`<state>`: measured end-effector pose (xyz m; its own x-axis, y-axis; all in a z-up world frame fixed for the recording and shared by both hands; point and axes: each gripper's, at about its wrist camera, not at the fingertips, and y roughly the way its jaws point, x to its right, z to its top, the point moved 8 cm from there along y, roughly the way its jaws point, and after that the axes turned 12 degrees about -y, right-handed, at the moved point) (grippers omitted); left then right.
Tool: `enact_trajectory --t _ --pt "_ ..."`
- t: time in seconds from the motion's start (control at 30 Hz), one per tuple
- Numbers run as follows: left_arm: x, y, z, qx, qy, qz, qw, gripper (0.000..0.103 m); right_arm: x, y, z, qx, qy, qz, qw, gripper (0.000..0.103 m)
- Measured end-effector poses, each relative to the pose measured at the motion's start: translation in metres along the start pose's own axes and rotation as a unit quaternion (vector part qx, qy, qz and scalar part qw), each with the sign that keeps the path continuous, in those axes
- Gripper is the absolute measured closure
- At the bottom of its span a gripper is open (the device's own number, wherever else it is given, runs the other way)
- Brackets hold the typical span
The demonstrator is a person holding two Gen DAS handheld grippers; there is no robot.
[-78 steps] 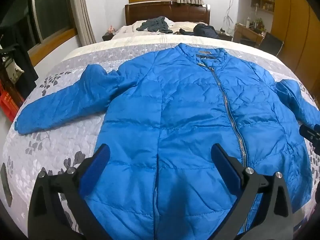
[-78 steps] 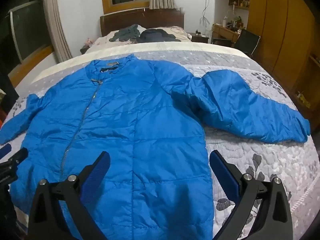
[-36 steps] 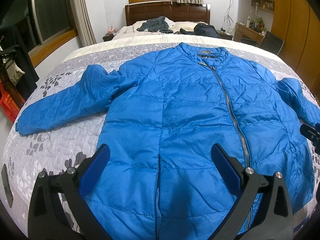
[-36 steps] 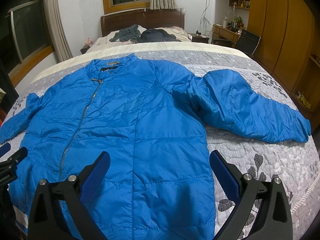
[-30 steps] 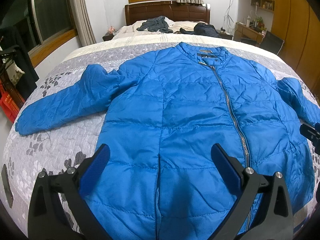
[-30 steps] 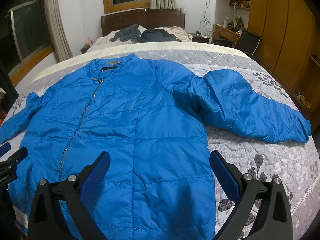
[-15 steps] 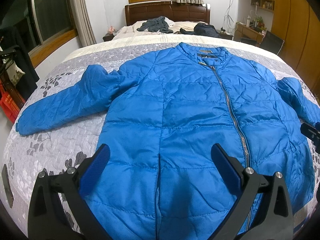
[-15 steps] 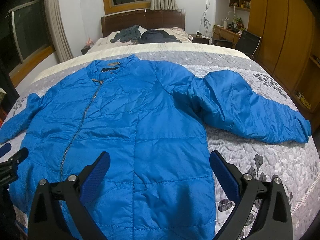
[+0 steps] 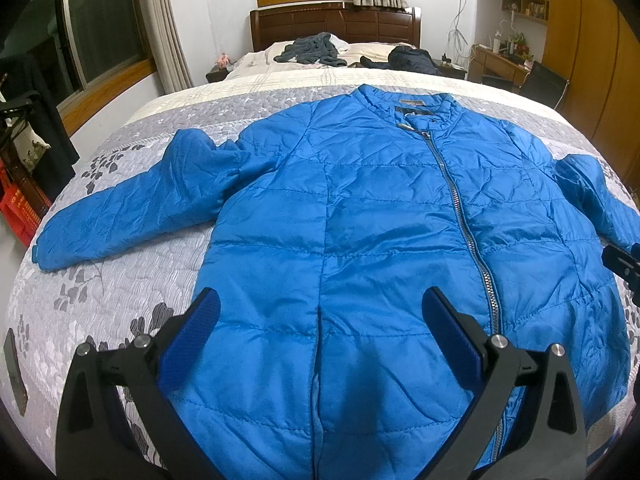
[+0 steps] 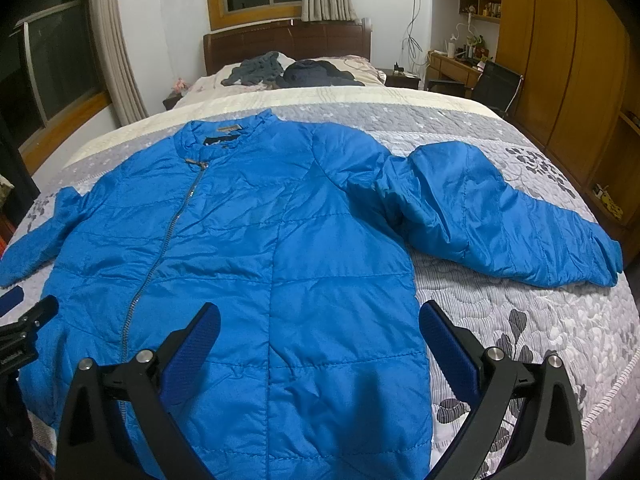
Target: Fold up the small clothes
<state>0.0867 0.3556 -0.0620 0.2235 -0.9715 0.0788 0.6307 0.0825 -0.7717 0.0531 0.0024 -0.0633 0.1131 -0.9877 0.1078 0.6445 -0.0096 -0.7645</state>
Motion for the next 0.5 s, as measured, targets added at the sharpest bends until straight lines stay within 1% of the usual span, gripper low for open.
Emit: enact_trajectory --t 0.33,0.4,0.5 --pt "0.000 0.001 0.000 -0.001 0.000 0.001 1.0000 0.003 0.000 -0.001 0.001 0.001 0.002 0.002 1.000 0.004" --pt "-0.001 0.001 0.000 -0.003 0.001 0.002 1.0000 0.003 0.002 -0.002 0.002 0.002 0.012 0.015 1.000 0.004" --pt "0.001 0.004 0.001 -0.014 0.003 -0.002 0.9999 0.003 0.017 -0.002 0.002 -0.003 0.046 0.048 0.998 0.004"
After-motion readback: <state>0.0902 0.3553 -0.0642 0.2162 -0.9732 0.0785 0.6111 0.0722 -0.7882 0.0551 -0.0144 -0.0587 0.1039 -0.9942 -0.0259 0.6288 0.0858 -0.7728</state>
